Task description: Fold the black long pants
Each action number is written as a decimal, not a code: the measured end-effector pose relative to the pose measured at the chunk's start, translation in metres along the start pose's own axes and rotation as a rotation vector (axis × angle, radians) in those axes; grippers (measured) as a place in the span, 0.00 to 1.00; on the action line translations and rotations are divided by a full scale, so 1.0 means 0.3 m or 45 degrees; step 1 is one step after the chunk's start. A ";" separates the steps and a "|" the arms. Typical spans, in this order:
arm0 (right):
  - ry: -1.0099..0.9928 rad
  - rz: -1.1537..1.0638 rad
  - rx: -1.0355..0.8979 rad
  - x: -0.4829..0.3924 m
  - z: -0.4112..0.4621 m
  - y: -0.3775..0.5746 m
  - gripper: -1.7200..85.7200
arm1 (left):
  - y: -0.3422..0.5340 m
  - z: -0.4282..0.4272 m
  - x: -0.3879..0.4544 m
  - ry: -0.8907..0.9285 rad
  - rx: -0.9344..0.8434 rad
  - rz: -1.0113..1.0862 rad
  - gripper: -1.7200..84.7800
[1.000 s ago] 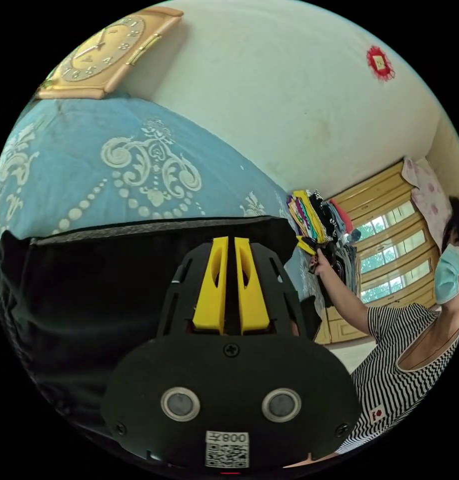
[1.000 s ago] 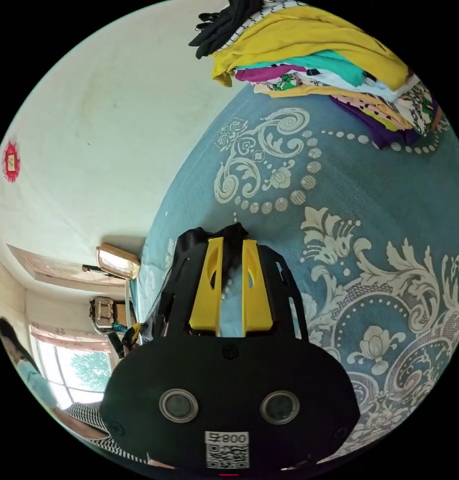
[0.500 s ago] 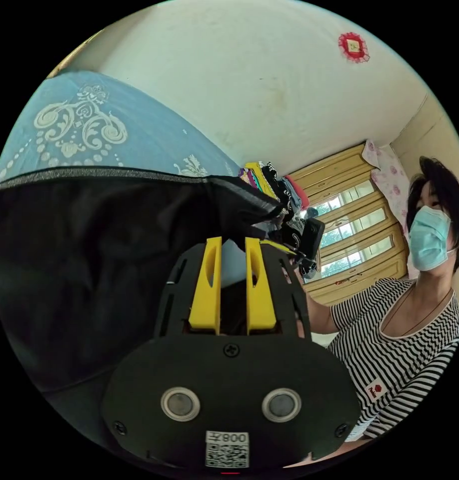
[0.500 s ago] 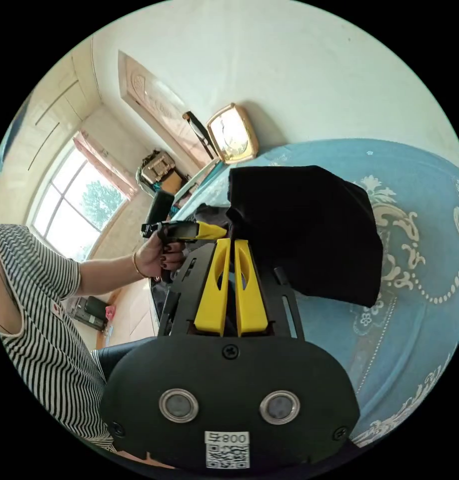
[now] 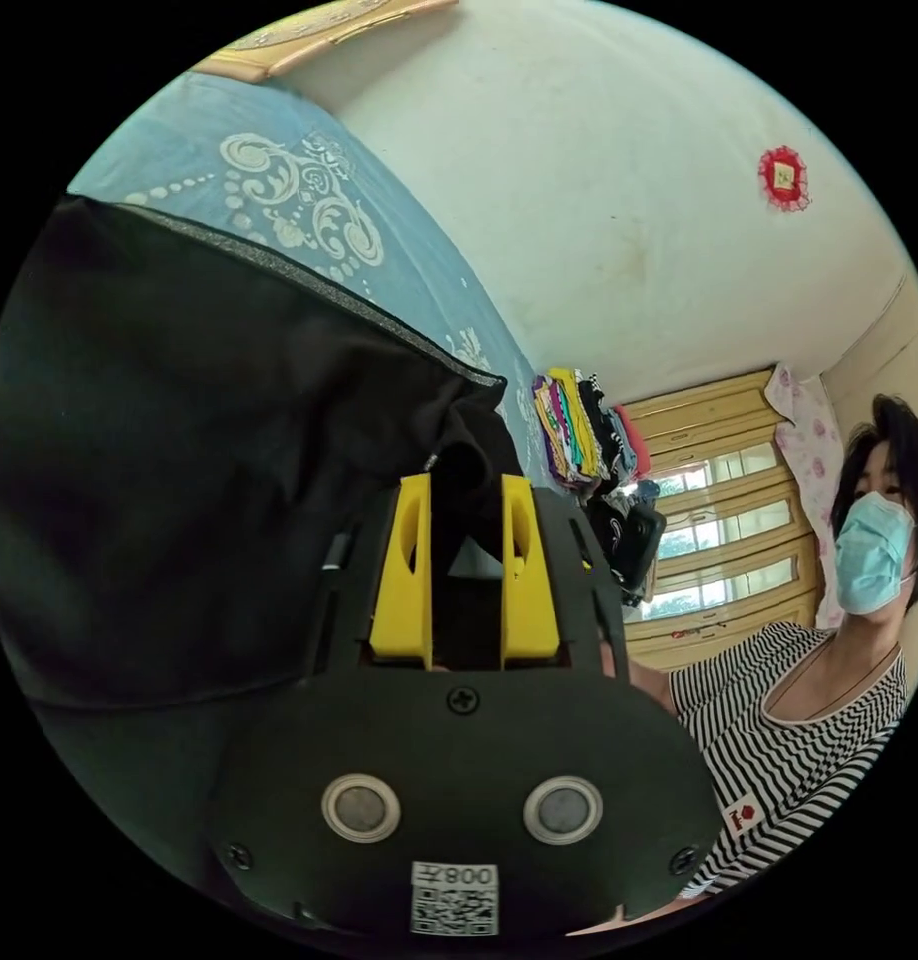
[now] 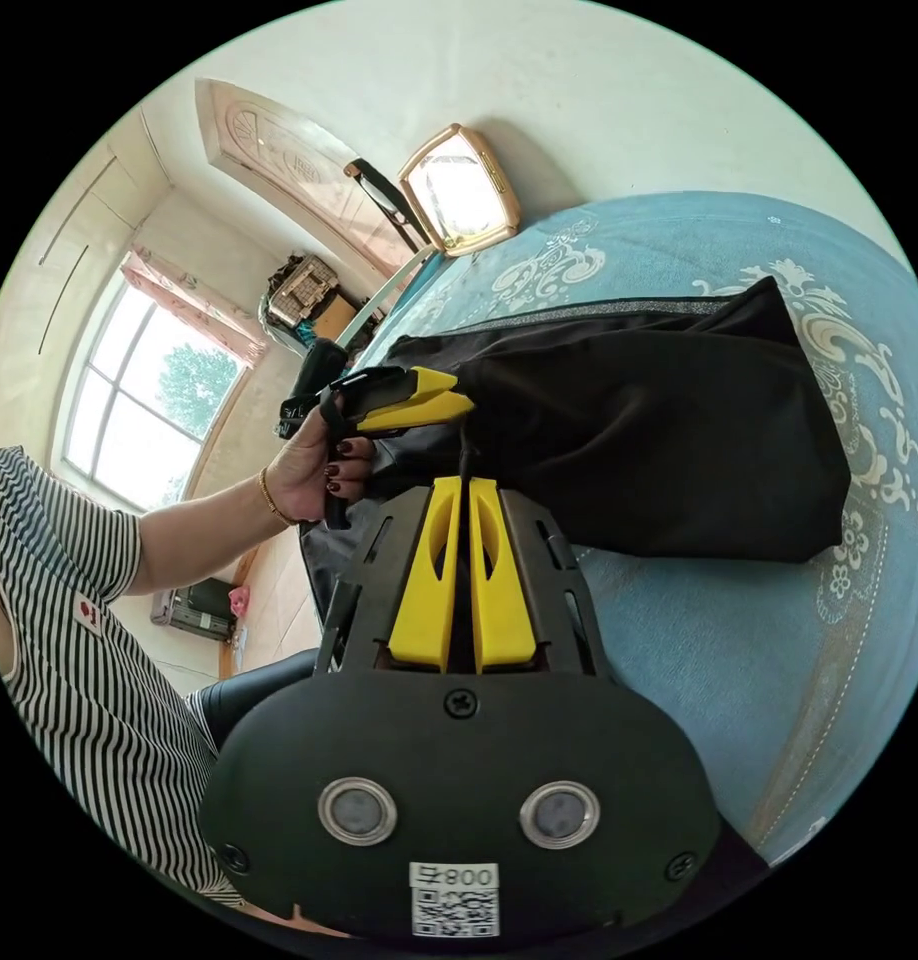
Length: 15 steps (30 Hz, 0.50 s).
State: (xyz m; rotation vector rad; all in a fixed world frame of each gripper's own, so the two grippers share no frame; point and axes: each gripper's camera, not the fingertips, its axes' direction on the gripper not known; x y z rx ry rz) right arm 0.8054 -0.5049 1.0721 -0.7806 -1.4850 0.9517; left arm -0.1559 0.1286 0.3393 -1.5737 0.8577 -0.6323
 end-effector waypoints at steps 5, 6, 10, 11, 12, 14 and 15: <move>-0.016 0.016 0.057 0.011 -0.055 0.019 0.03 | -0.016 0.000 -0.048 -0.054 0.088 -0.008 0.14; -0.017 0.017 0.057 0.013 -0.062 0.021 0.03 | -0.020 0.011 -0.057 -0.044 0.071 -0.011 0.14; -0.022 0.009 0.062 0.017 -0.091 0.020 0.03 | -0.061 0.110 -0.090 -0.010 -0.056 0.012 0.08; -0.021 0.009 0.065 0.018 -0.098 0.020 0.03 | -0.074 0.131 -0.084 -0.002 -0.058 0.035 0.07; -0.018 0.013 0.075 0.023 -0.118 0.019 0.03 | -0.082 0.141 -0.079 -0.003 -0.059 0.041 0.06; -0.011 0.019 0.113 0.033 -0.169 0.021 0.03 | -0.123 0.182 -0.043 0.084 -0.043 0.107 0.05; 0.006 0.024 0.153 0.044 -0.220 0.023 0.03 | -0.137 0.195 -0.030 0.120 -0.037 0.125 0.05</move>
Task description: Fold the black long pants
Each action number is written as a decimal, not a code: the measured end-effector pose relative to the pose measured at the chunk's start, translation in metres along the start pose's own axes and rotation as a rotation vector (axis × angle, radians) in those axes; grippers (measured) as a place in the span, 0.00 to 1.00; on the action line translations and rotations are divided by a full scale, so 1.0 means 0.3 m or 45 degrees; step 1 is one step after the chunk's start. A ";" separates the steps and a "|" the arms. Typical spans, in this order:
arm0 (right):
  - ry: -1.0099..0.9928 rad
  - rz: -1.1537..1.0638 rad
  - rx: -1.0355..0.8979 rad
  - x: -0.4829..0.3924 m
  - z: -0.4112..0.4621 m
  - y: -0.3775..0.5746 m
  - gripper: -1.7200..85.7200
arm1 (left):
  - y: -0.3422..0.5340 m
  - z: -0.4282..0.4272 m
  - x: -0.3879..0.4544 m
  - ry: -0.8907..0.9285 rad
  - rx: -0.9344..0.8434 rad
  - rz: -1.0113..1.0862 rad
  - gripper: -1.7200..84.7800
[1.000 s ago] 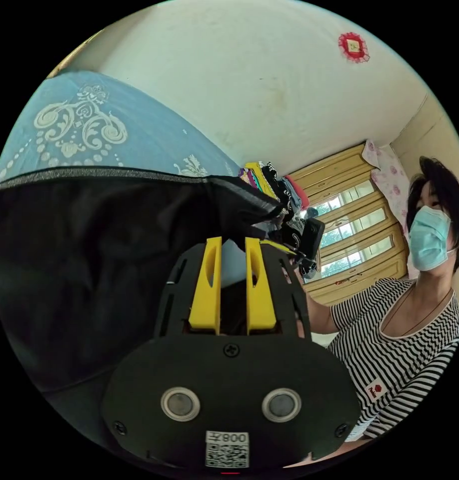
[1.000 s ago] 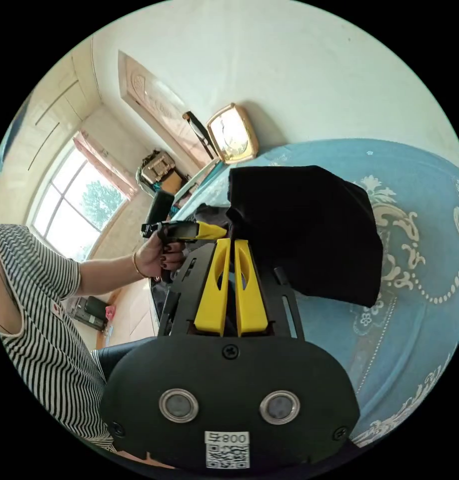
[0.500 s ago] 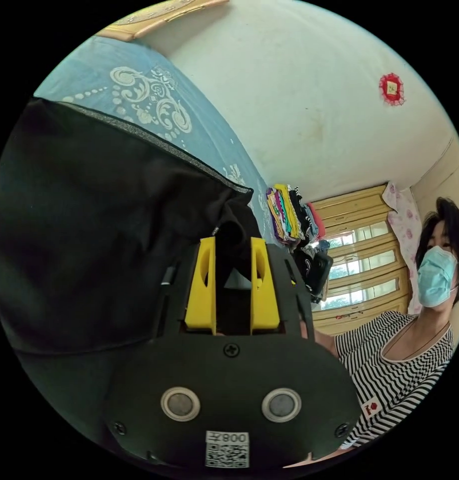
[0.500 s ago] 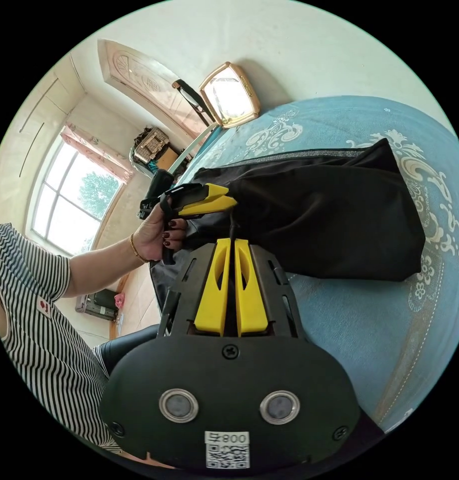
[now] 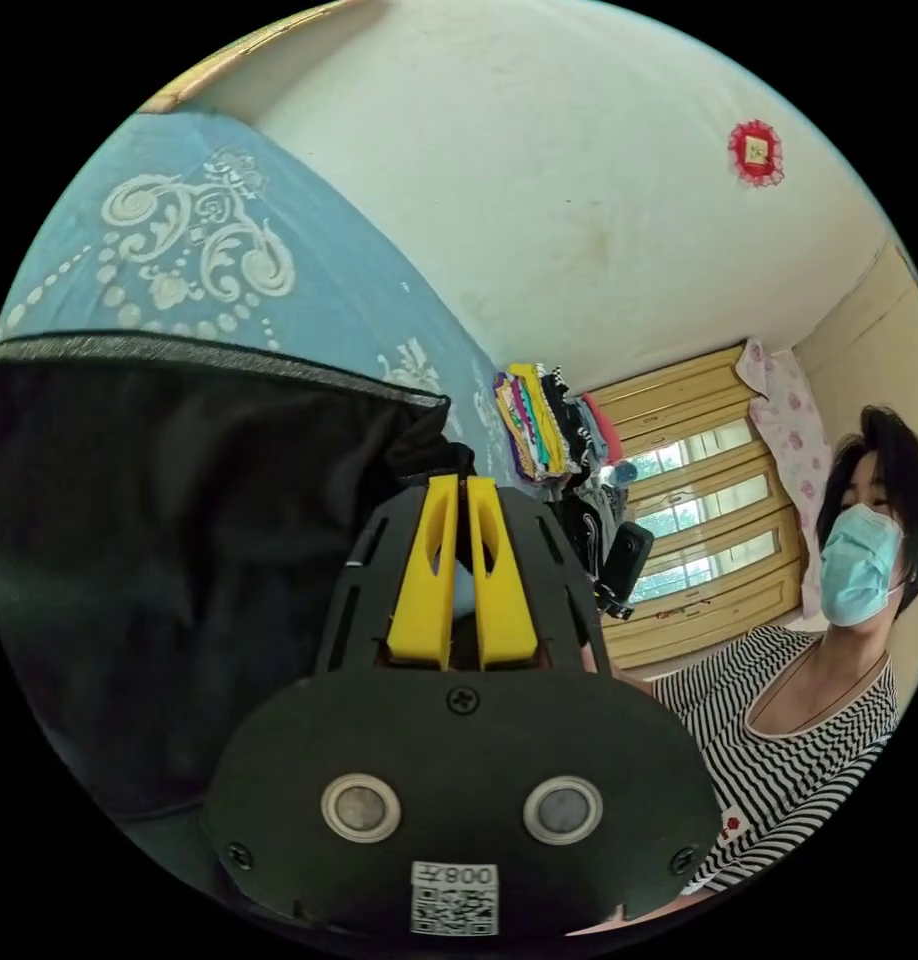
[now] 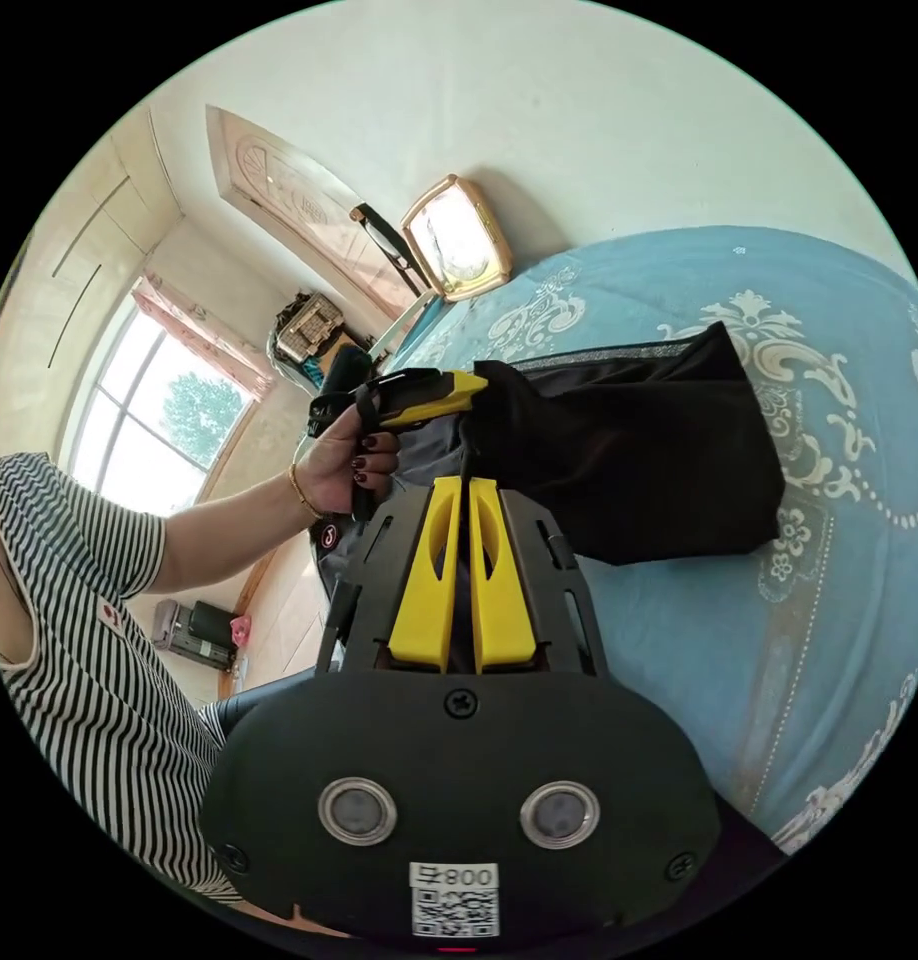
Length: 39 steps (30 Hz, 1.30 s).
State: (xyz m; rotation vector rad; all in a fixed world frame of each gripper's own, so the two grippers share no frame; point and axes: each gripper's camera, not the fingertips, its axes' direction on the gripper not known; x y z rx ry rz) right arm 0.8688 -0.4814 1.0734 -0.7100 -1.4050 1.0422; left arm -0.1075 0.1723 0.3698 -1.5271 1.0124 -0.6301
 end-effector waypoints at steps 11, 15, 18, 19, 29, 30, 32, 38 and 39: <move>0.480 0.213 0.517 0.262 -0.617 -0.010 0.03 | -0.378 0.636 0.315 0.263 -0.299 0.400 0.04; 0.560 0.356 0.555 0.433 -0.708 -0.024 0.03 | -0.423 0.809 0.321 0.216 -0.376 0.397 0.05; 0.570 0.443 0.541 0.562 -0.721 -0.047 0.03 | -0.438 0.886 0.294 0.177 -0.405 0.371 0.06; 0.549 0.489 0.519 0.620 -0.714 -0.056 0.03 | -0.438 0.905 0.277 0.168 -0.417 0.355 0.06; 0.420 0.943 0.439 0.981 -0.613 0.019 0.04 | -0.292 0.682 0.087 0.132 -0.293 0.216 0.09; 0.432 0.949 0.462 0.991 -0.616 0.028 0.04 | -0.274 0.651 0.080 0.126 -0.282 0.209 0.09; 0.485 0.962 0.489 0.996 -0.626 0.037 0.04 | -0.189 0.522 0.054 0.092 -0.248 0.201 0.09; 0.656 0.791 0.497 0.962 -0.600 -0.027 0.04 | 0.069 0.184 0.028 -0.202 -0.196 0.134 0.08; 0.669 0.695 0.431 0.949 -0.556 -0.068 0.03 | 0.096 0.157 0.027 -0.243 -0.197 0.112 0.07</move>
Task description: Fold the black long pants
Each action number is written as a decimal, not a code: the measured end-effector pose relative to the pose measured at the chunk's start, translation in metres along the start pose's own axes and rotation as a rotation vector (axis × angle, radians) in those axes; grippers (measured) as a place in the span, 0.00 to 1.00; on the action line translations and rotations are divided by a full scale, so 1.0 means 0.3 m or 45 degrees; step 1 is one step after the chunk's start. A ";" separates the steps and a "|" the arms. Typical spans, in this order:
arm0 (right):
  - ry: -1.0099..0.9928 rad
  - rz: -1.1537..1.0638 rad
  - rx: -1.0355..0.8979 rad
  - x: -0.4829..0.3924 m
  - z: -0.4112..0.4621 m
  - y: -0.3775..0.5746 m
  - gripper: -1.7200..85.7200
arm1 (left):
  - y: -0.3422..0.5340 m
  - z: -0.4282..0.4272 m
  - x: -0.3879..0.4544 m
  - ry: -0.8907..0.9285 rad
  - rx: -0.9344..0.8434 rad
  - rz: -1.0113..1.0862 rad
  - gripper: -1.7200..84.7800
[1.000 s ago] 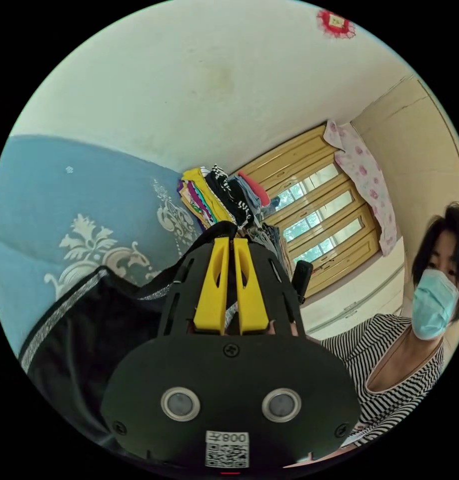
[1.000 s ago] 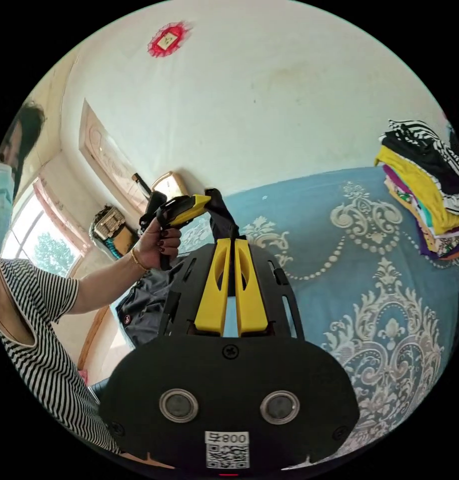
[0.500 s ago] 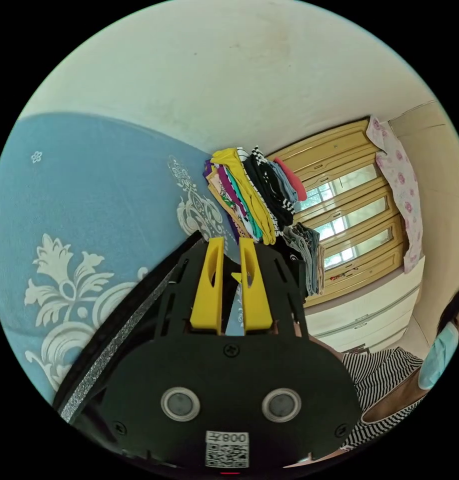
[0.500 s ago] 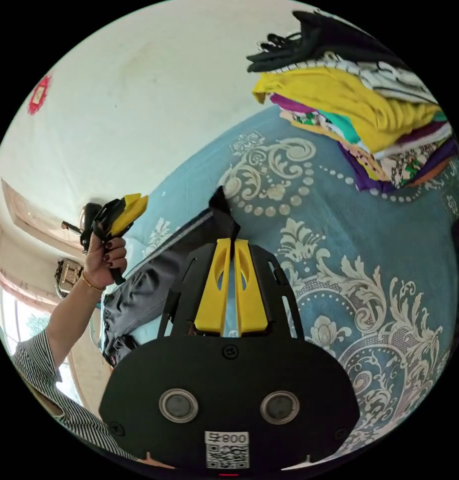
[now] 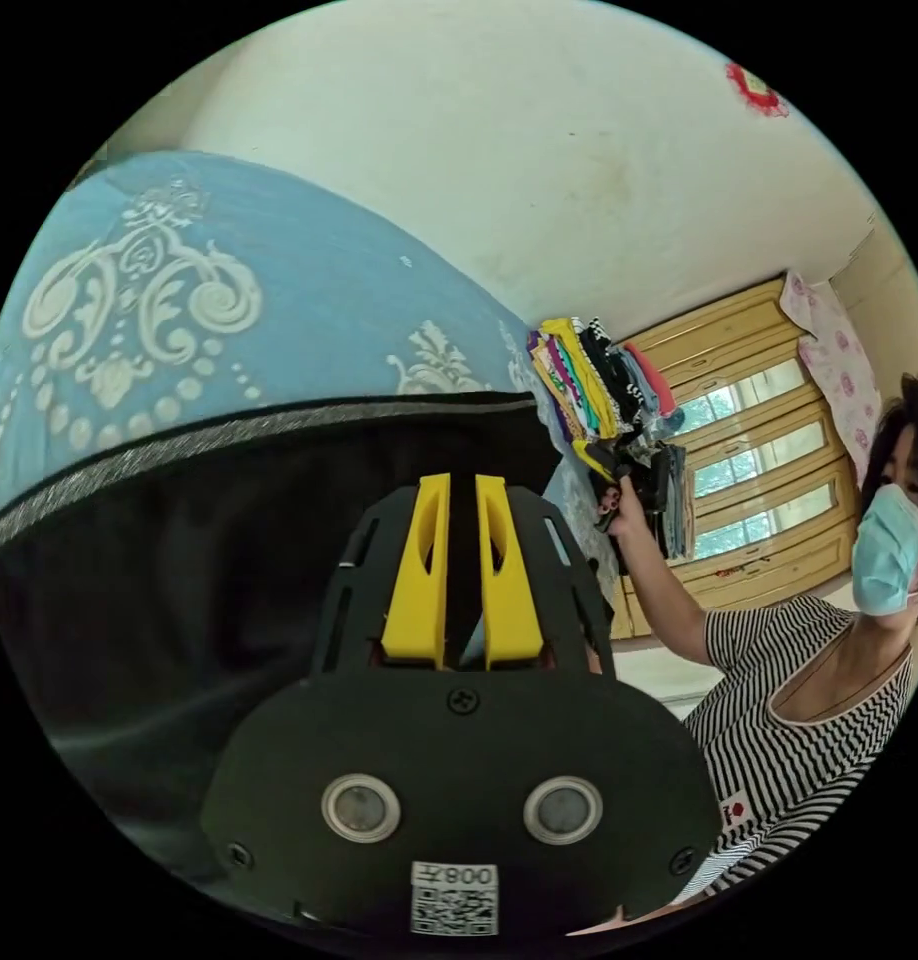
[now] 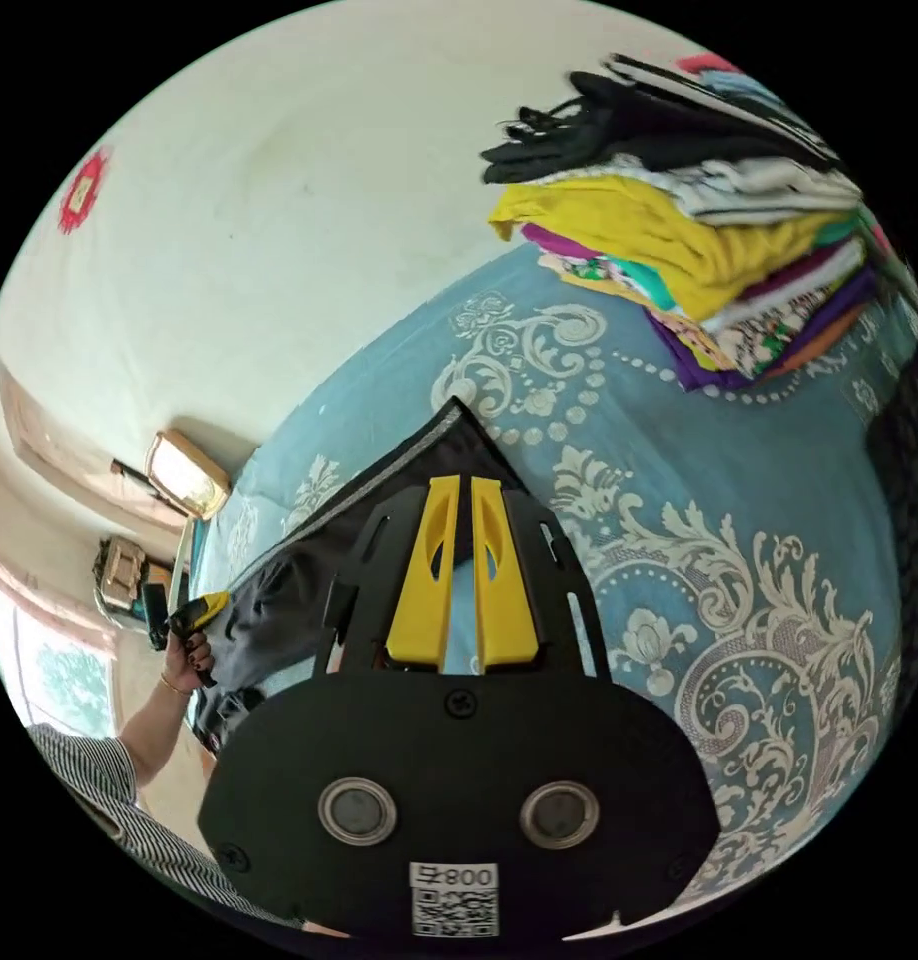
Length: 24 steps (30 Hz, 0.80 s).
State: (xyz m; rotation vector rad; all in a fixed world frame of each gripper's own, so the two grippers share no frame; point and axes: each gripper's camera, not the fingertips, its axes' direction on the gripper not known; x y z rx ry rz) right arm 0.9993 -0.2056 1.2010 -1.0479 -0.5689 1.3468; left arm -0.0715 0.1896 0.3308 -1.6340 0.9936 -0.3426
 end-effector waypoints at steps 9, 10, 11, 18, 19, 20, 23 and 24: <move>0.185 -0.374 -0.422 -0.161 0.450 -0.003 0.02 | 0.239 -0.160 -0.018 -0.330 -0.002 -0.168 0.03; 0.180 -0.368 -0.430 -0.146 0.469 -0.002 0.02 | 0.257 -0.194 0.012 -0.327 0.031 -0.133 0.02; 0.188 -0.365 -0.424 -0.140 0.476 0.002 0.02 | 0.284 -0.232 0.044 -0.317 0.066 -0.104 0.02; -0.127 -0.633 -0.440 -0.237 0.504 0.304 0.02 | 0.585 -0.387 0.206 -0.396 0.015 -0.051 0.02; -0.221 -0.716 -0.535 -0.285 0.535 0.401 0.02 | 0.636 -0.388 0.224 -0.424 -0.042 -0.052 0.02; -0.258 -0.760 -0.585 -0.309 0.555 0.451 0.02 | 0.675 -0.385 0.237 -0.446 -0.089 -0.058 0.02; -0.305 -0.904 -0.733 -0.396 0.657 0.662 0.02 | 0.712 -0.379 0.254 -0.451 -0.117 -0.058 0.02; -0.316 -0.948 -0.778 -0.414 0.700 0.724 0.02 | 0.713 -0.377 0.257 -0.484 -0.124 -0.051 0.02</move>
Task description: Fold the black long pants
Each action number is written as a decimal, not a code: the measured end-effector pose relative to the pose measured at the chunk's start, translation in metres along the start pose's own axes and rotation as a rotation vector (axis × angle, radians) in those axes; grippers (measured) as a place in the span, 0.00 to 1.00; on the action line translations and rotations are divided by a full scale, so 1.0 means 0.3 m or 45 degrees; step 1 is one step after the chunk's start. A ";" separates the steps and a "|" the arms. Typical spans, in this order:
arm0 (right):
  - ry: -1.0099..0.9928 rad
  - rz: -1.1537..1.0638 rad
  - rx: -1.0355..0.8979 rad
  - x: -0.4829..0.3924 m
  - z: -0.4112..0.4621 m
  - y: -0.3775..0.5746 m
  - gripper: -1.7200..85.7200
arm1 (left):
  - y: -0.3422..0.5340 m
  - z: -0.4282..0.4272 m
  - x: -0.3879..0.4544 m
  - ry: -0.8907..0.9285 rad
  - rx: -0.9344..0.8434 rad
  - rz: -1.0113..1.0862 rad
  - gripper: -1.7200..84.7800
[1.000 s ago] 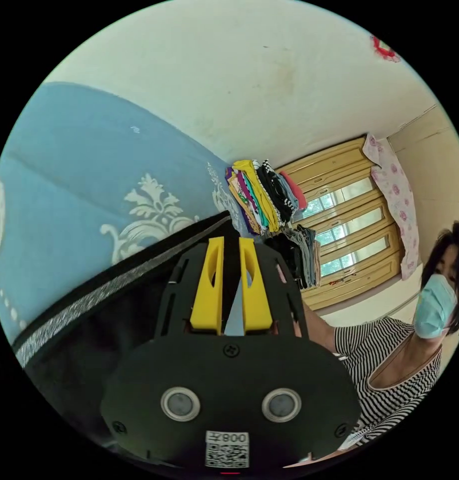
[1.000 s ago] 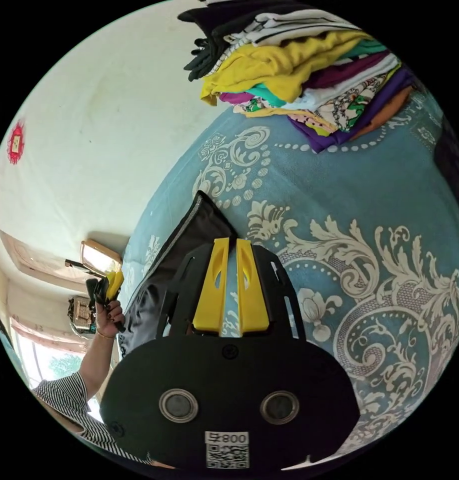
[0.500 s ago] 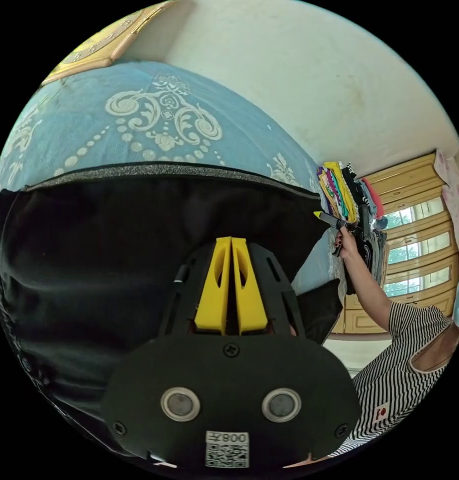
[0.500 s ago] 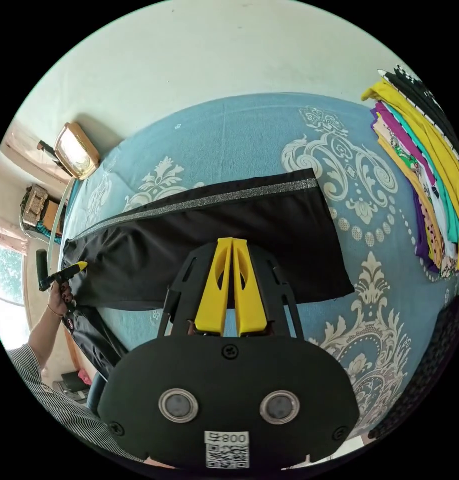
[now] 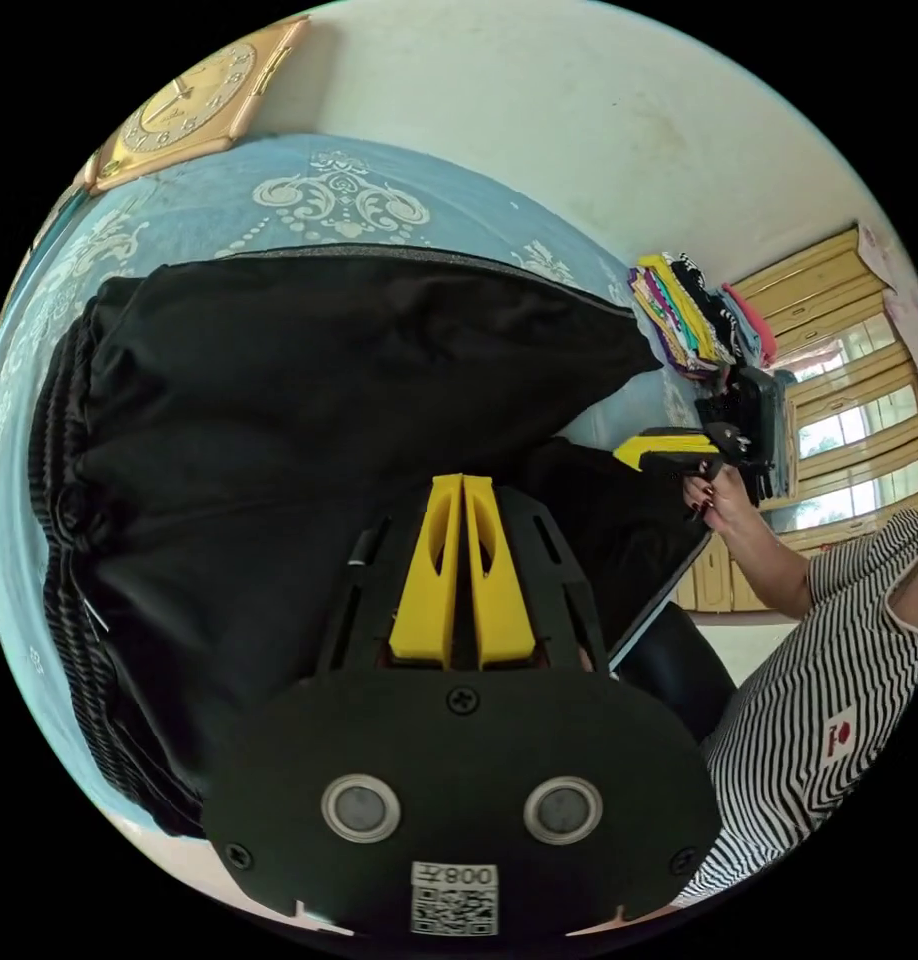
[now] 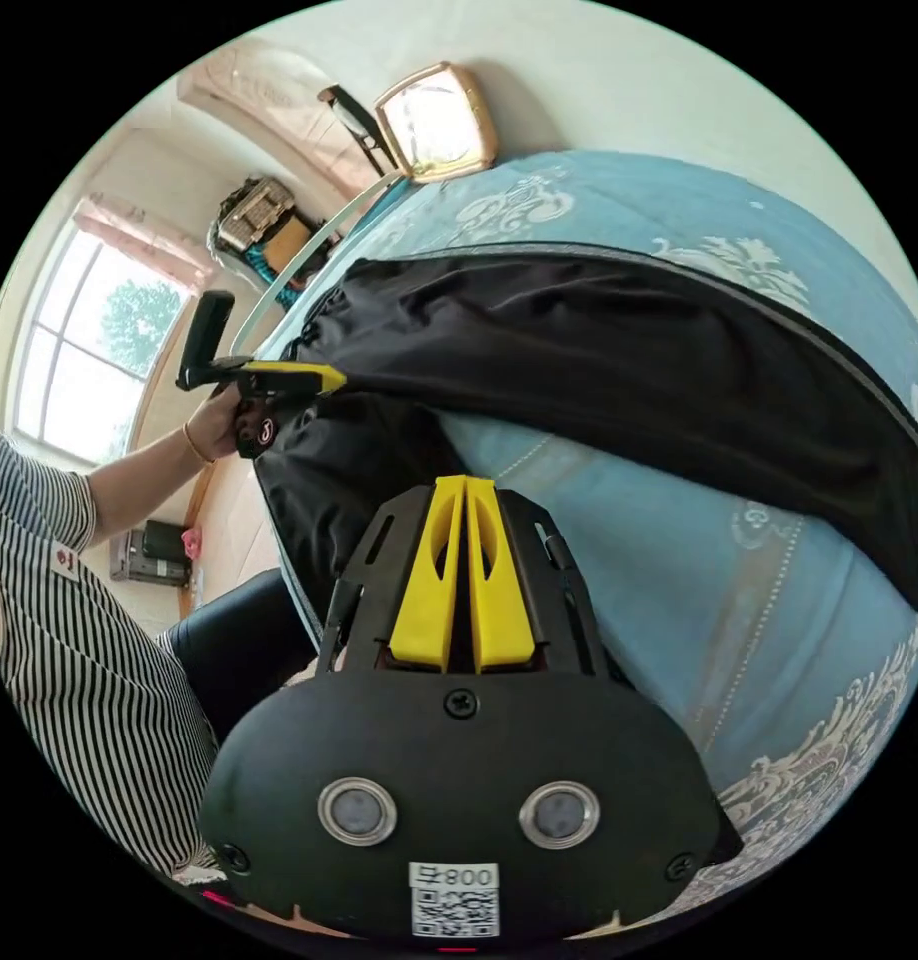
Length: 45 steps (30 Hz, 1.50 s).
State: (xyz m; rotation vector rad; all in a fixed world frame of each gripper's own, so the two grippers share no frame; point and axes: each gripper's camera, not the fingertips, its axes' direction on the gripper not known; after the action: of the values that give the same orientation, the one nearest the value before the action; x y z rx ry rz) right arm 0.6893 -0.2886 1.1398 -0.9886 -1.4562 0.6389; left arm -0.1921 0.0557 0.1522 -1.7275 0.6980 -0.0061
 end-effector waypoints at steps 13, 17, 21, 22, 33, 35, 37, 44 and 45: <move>0.125 0.083 0.006 0.075 0.326 0.154 0.02 | 0.162 -0.213 0.028 -0.105 0.060 0.010 0.02; 0.122 0.072 0.073 0.045 0.367 0.227 0.02 | 0.373 -0.375 0.042 -0.103 0.126 -0.051 0.02; 0.014 -0.031 -0.036 -0.036 0.543 0.296 0.02 | 0.539 -0.434 0.028 -0.014 0.071 -0.139 0.02; -0.017 -0.066 -0.090 -0.063 0.607 0.314 0.02 | 0.580 -0.436 0.026 -0.029 0.023 -0.160 0.02; 0.120 -0.174 -0.197 -0.164 0.899 0.483 0.03 | 0.860 -0.655 -0.005 -0.014 0.021 -0.240 0.03; 0.121 -0.244 -0.146 -0.203 0.900 0.510 0.04 | 0.933 -0.732 -0.014 0.047 0.077 -0.267 0.05; 0.155 -0.360 -0.169 -0.271 0.948 0.557 0.07 | 0.994 -0.762 -0.026 0.057 0.062 -0.324 0.06; 0.332 -0.540 -0.311 -0.412 1.145 0.686 0.09 | 1.224 -0.818 -0.114 0.314 0.122 -0.666 0.10; 0.393 -0.547 -0.313 -0.424 1.169 0.705 0.09 | 1.234 -0.818 -0.124 0.340 0.121 -0.685 0.10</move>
State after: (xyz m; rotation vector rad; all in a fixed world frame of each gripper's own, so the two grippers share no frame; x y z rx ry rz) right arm 0.3825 -0.2384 0.8444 -0.8750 -1.4269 -0.0071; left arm -0.4762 -0.1847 -0.0931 -1.7917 0.3955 -0.6407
